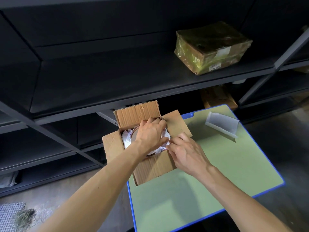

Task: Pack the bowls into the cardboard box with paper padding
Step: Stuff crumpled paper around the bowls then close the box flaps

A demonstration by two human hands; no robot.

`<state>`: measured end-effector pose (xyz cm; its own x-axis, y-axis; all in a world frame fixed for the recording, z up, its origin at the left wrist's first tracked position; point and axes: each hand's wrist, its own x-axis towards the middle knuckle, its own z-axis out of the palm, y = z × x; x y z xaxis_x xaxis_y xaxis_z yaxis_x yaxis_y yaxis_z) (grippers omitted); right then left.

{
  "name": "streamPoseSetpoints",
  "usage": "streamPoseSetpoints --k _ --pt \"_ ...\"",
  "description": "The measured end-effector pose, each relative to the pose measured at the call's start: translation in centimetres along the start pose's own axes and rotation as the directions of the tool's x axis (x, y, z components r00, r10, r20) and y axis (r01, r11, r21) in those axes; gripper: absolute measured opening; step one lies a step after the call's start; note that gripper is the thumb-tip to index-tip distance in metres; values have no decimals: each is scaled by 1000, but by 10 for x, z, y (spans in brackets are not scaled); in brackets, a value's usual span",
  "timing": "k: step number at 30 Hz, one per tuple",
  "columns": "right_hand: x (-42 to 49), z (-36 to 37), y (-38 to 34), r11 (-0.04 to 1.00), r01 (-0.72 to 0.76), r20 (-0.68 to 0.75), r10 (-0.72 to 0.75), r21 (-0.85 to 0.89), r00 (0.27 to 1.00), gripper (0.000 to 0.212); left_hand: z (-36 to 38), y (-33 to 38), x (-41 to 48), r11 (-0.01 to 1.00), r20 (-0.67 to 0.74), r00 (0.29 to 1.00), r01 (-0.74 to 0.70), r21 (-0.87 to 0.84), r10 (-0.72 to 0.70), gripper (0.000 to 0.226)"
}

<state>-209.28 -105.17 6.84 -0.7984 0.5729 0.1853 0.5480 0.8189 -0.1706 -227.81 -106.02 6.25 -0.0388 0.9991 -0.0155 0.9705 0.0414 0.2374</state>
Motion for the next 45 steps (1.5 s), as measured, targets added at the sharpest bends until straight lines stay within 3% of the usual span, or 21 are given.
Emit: streamPoseSetpoints --k 7,13,19,24,29,34,41,45 --pt "8 -2 0 998 59 50 -58 -21 997 16 1 -6 -6 999 36 999 9 -44 -7 43" --pt "1 -5 -4 997 33 129 -42 69 991 40 -1 -10 -7 999 90 996 11 -33 -7 54" --pt "9 -9 -9 999 33 157 -38 38 987 24 1 -3 -8 999 88 996 0 49 -4 58" --pt "6 -9 -11 997 76 190 -73 -10 979 23 2 -4 -14 995 32 999 -31 98 28 53" --pt "3 -6 -1 999 12 112 -8 -35 994 11 6 -5 -21 981 30 997 -74 177 70 63" --pt "7 -5 0 996 12 128 0 -92 992 4 8 6 -24 957 64 996 -76 279 61 61" --pt "15 -7 0 996 23 162 -8 -90 987 6 4 8 -20 972 34 996 -82 220 76 54" --pt "13 -11 10 998 49 107 -44 -45 993 7 8 -6 -21 988 50 996 -80 134 74 68"
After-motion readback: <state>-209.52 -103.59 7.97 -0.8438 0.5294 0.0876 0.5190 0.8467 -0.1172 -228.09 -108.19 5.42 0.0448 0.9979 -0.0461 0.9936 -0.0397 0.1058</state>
